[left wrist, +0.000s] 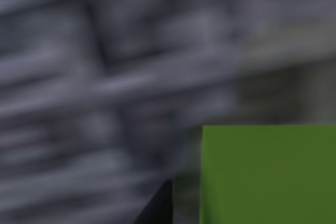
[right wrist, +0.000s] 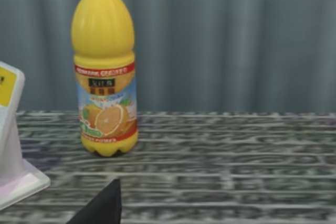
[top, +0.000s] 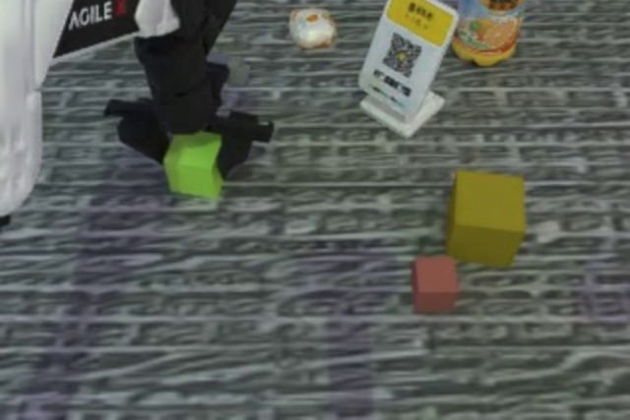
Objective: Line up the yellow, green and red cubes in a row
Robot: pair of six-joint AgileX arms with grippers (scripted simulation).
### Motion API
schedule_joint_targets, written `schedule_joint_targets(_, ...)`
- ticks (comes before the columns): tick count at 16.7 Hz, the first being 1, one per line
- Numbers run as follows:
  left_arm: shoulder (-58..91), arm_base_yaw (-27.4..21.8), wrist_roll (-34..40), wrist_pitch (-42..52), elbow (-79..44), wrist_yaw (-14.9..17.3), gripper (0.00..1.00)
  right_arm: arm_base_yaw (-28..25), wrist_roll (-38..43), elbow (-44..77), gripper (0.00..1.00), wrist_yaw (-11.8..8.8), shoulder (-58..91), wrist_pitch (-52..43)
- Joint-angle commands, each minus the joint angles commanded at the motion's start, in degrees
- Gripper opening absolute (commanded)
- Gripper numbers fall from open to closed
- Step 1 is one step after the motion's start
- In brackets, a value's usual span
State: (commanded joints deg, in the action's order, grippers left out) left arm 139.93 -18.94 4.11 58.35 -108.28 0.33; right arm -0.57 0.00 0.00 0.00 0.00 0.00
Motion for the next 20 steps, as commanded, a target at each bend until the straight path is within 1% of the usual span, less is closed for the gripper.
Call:
schedule_joint_targets(5,0.0,0.0,0.0,0.0,0.0,0.0,0.02,0.0,0.0,0.0,1.0,0.0,0.0,0.0)
schedule_joint_targets(6,0.0,0.0,0.0,0.0,0.0,0.0,0.0,0.0,0.0,0.0,1.0,0.0,0.0,0.0)
schedule_joint_targets(15,-1.15,0.11,-0.08,0.48,-0.43,-0.08,0.0,0.0,0.0,0.0,1.0,0.0,0.0,0.0)
schedule_joint_targets(17,-1.61,0.36,0.02,2.64,-2.4,-0.03,0.0,0.0,0.0,0.0,1.0,0.0,0.0,0.0)
schedule_joint_targets(20,-2.97,0.89,0.12,9.3,-6.96,-0.11,0.0,0.0,0.0,0.0,1.0,0.0,0.0,0.0)
